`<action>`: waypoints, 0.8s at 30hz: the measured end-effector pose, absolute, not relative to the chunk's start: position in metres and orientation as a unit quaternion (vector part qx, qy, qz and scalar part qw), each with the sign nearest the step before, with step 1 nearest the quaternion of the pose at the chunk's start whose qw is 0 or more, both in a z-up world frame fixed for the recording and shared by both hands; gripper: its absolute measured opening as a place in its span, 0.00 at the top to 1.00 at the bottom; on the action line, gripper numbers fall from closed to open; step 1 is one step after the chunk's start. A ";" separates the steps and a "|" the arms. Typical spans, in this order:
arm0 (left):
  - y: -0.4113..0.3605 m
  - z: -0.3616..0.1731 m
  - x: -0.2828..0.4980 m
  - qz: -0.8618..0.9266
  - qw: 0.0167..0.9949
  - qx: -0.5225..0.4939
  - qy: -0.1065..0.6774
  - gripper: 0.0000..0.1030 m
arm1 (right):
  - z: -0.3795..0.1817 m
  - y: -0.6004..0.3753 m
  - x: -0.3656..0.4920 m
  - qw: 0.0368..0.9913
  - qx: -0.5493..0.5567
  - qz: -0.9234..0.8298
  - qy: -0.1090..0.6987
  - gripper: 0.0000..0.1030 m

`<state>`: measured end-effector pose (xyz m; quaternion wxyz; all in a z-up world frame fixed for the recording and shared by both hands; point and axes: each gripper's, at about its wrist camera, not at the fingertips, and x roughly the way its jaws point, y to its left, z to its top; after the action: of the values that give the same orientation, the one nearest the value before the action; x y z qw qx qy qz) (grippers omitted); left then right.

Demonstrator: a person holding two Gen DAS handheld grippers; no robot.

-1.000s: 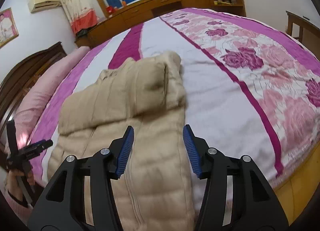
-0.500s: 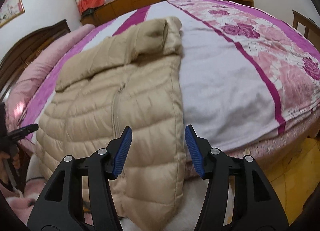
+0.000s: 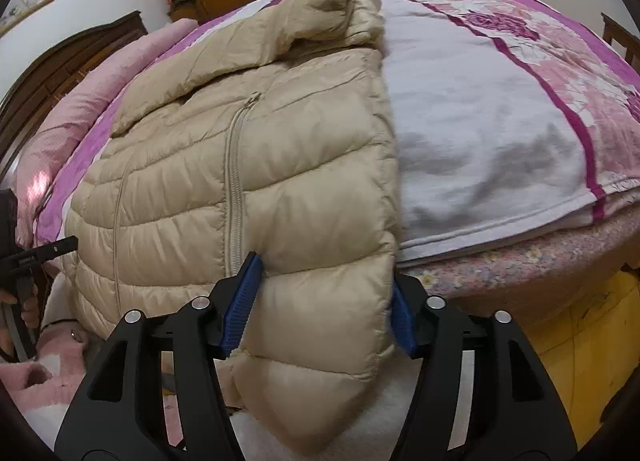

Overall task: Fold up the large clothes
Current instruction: 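Grasp the jacket hem with the right tool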

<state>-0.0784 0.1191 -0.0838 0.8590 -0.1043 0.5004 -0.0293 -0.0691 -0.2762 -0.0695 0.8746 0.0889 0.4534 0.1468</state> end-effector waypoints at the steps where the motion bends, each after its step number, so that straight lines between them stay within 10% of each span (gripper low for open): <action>1: 0.117 -0.084 -0.079 -0.034 0.859 -0.103 0.500 0.23 | -0.071 -0.275 -0.068 0.874 0.093 0.149 0.453 0.42; 4: 0.113 -0.085 -0.078 -0.046 0.858 -0.109 0.500 0.27 | -0.073 -0.276 -0.069 0.874 0.107 0.155 0.449 0.47; 8: 0.108 -0.081 -0.078 -0.081 0.853 -0.136 0.497 0.73 | -0.067 -0.270 -0.075 0.876 0.108 0.174 0.436 0.81; 11: 0.103 -0.073 -0.078 -0.096 0.854 -0.135 0.492 0.87 | -0.055 -0.266 -0.078 0.879 0.119 0.185 0.422 0.89; 24: 0.107 0.035 -0.118 -0.141 0.901 -0.155 0.379 0.88 | 0.057 -0.284 -0.114 0.913 0.173 0.228 0.290 0.91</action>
<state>-0.1184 0.1068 0.0351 0.9014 -0.1548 0.3790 -0.1414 -0.1136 -0.2843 0.0566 0.9134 0.1730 0.2899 0.2276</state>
